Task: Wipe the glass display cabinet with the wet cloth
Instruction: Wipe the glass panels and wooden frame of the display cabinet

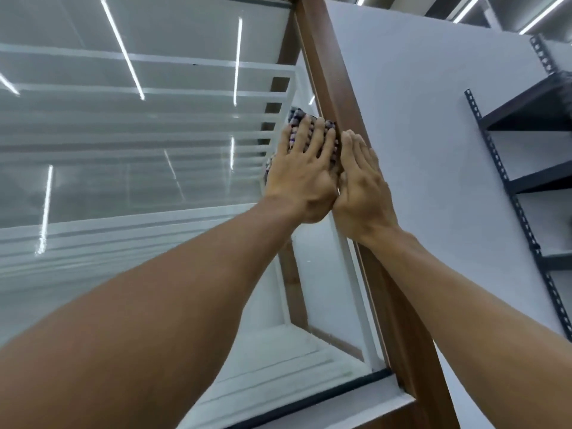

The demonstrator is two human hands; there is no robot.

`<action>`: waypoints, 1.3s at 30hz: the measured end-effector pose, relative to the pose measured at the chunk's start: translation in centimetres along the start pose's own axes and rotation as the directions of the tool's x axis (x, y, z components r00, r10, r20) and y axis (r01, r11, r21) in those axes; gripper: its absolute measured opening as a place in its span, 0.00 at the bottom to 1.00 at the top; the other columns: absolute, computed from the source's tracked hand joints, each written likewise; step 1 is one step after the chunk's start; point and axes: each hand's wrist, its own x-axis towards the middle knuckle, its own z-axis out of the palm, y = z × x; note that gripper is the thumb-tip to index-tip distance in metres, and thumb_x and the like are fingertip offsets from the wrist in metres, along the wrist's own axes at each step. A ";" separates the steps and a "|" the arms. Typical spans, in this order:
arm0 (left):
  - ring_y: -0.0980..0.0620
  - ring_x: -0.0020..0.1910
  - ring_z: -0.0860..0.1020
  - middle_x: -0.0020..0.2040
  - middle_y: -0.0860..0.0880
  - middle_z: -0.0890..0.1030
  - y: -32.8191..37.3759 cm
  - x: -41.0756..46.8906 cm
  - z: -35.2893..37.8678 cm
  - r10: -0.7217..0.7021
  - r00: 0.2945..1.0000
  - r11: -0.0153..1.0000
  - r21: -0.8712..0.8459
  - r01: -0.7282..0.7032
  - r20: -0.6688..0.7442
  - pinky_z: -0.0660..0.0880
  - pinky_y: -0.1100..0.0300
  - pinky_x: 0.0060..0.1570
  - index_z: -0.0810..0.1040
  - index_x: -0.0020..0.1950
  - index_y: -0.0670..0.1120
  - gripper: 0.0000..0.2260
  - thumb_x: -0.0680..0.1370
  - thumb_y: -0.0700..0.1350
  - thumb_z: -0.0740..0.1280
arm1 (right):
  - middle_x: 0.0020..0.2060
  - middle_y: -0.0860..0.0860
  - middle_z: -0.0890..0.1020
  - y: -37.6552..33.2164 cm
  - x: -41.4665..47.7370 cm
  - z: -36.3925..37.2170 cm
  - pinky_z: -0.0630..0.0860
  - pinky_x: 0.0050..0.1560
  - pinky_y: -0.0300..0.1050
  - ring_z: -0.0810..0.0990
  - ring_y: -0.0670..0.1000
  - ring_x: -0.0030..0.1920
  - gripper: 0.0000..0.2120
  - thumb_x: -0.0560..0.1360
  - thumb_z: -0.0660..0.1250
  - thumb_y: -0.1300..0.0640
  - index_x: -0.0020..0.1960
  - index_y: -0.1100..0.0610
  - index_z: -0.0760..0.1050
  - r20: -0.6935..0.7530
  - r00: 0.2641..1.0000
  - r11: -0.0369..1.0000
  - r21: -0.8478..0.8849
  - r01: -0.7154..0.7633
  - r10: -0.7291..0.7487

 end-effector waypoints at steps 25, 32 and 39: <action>0.52 0.83 0.35 0.85 0.50 0.40 -22.6 -22.1 -3.8 -0.298 0.951 0.954 -0.041 0.296 -0.075 0.34 0.52 0.80 0.42 0.85 0.51 0.30 0.83 0.57 0.41 | 0.83 0.59 0.46 -26.2 -2.5 11.7 0.35 0.79 0.65 0.41 0.57 0.83 0.34 0.79 0.37 0.46 0.82 0.60 0.43 0.232 0.941 0.963 -0.051 0.265 -0.247; 0.55 0.82 0.34 0.85 0.53 0.39 -29.5 -26.4 -4.9 -0.424 0.899 0.905 -0.081 0.417 -0.112 0.30 0.56 0.79 0.42 0.84 0.53 0.29 0.83 0.56 0.45 | 0.83 0.57 0.44 -30.4 -2.3 14.0 0.39 0.79 0.68 0.39 0.56 0.82 0.32 0.81 0.40 0.49 0.83 0.60 0.43 0.248 0.922 0.941 -0.088 0.328 -0.298; 0.56 0.82 0.36 0.85 0.51 0.41 -30.2 -34.8 -4.4 -0.513 0.845 0.858 -0.130 0.497 -0.152 0.37 0.51 0.81 0.43 0.84 0.50 0.29 0.85 0.54 0.47 | 0.82 0.56 0.42 -29.5 -4.2 13.4 0.37 0.80 0.65 0.38 0.54 0.82 0.31 0.83 0.42 0.46 0.83 0.56 0.44 0.279 0.901 0.933 -0.043 0.359 -0.333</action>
